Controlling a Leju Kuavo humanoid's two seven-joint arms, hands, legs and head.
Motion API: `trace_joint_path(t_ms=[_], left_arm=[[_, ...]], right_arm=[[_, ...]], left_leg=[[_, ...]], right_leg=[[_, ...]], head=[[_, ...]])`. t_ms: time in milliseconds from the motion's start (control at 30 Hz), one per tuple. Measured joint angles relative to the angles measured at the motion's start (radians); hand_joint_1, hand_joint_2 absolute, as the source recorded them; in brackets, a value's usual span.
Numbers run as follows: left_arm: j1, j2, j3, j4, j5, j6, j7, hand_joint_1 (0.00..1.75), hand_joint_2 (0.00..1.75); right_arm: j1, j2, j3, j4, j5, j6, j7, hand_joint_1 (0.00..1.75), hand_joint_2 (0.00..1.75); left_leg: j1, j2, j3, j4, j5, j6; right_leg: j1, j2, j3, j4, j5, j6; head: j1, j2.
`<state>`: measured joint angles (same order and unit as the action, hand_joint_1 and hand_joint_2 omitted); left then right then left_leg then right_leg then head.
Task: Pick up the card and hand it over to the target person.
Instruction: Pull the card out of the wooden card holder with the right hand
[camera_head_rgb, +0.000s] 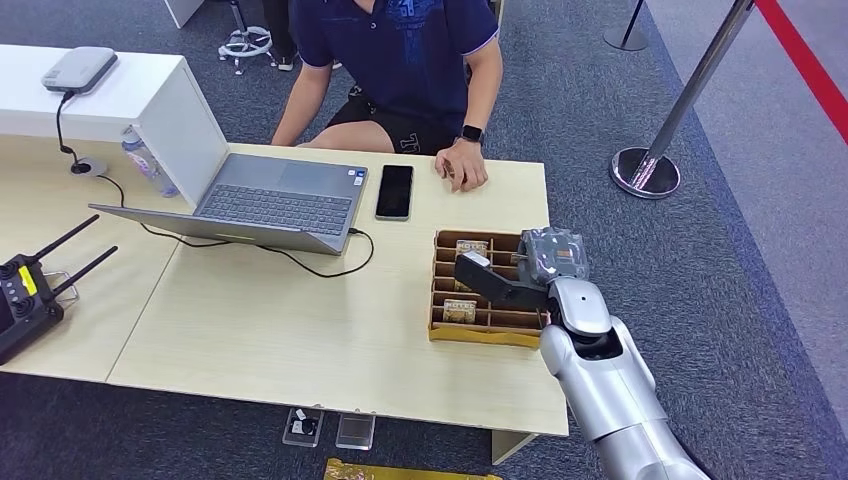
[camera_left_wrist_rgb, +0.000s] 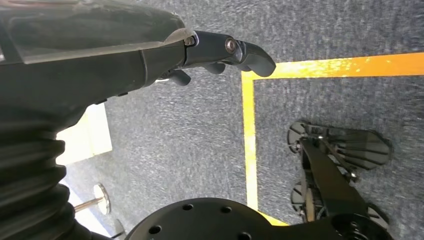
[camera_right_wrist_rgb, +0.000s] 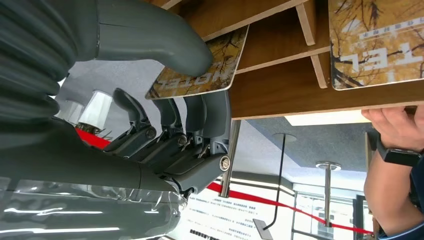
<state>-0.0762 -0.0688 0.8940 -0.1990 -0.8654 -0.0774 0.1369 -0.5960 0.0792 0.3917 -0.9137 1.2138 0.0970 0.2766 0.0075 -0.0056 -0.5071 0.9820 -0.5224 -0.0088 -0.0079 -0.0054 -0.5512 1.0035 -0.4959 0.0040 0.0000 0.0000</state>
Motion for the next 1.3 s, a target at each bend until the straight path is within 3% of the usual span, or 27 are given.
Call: trace_joint_path(t_ms=[633,1067,1300], left_arm=[[-0.003,-0.006,0.031,0.001,0.019,0.014,0.015,0.00,1.75],[-0.002,-0.009,0.059,0.001,0.024,0.016,0.018,0.00,1.75],[-0.002,-0.008,0.069,0.002,0.023,0.014,0.019,0.00,1.75]], right_arm=[[-0.022,0.014,0.003,-0.001,0.005,0.003,-0.005,1.75,1.75],[-0.023,-0.013,-0.016,-0.240,-0.021,0.013,-0.015,1.75,1.75],[-0.082,-0.018,0.000,-0.284,-0.033,0.029,-0.025,1.75,1.75]], left_leg=[[0.000,0.001,-0.001,0.000,0.000,0.000],[-0.001,0.000,-0.002,0.001,-0.001,0.000],[-0.001,0.001,-0.002,0.002,-0.001,0.000]], right_leg=[[0.000,0.001,-0.001,0.000,0.001,0.000],[-0.001,0.000,-0.002,0.002,-0.001,0.000],[-0.001,0.001,-0.002,0.002,0.000,0.000]], head=[[0.000,0.000],[0.000,0.000],[0.000,0.000]])
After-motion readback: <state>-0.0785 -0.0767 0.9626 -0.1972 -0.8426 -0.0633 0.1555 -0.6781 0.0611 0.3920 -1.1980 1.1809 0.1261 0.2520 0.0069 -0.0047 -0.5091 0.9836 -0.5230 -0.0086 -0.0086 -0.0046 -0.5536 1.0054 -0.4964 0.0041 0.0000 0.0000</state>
